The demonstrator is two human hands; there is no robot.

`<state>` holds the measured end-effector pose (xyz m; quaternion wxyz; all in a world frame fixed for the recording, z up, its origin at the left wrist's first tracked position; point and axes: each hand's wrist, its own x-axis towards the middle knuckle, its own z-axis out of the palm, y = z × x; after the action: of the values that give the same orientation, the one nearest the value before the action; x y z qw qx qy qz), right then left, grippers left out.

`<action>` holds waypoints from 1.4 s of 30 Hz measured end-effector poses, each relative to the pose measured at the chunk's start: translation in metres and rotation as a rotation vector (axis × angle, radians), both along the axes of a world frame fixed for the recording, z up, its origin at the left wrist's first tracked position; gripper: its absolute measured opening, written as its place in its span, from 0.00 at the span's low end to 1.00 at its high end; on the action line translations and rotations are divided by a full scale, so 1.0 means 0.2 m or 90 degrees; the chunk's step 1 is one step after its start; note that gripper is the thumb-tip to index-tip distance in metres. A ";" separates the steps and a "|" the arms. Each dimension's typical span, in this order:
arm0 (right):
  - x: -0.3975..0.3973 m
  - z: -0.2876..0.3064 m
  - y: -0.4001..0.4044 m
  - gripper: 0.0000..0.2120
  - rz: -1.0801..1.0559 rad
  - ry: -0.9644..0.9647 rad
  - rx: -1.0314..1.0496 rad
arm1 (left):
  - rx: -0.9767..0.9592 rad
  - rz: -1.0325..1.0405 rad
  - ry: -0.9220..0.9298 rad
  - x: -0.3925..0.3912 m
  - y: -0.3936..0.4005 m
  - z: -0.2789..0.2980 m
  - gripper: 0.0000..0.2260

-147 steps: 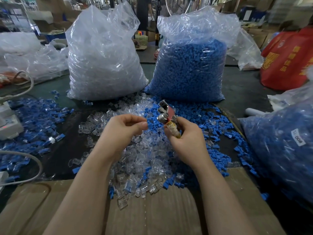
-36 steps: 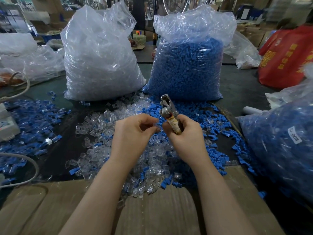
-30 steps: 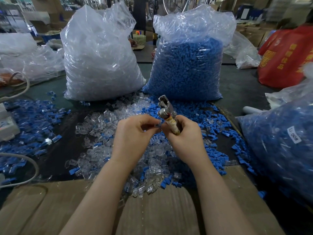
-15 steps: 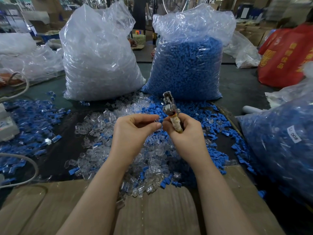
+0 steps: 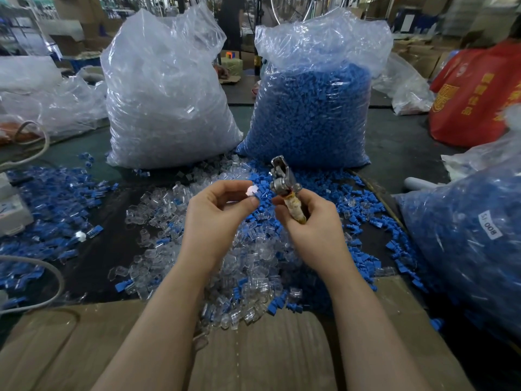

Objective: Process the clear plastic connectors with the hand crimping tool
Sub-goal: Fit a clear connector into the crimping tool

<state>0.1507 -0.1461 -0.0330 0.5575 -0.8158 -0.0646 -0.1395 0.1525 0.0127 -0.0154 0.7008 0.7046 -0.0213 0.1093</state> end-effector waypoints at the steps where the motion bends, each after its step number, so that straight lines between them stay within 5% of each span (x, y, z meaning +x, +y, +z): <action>1: 0.00 0.00 -0.01 0.04 -0.006 -0.001 -0.017 | -0.008 0.002 0.000 0.00 0.00 0.00 0.11; 9: 0.00 -0.02 -0.02 0.03 0.026 0.049 -0.196 | 0.006 -0.002 -0.058 0.01 0.01 0.00 0.14; 42: -0.01 -0.03 -0.01 0.07 0.039 0.043 -0.306 | 0.137 -0.020 -0.081 0.01 0.08 0.02 0.20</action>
<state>0.1494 -0.1489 -0.0388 0.3528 -0.9270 -0.1021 -0.0759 0.1554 0.0289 -0.0120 0.6199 0.7670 -0.0886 0.1399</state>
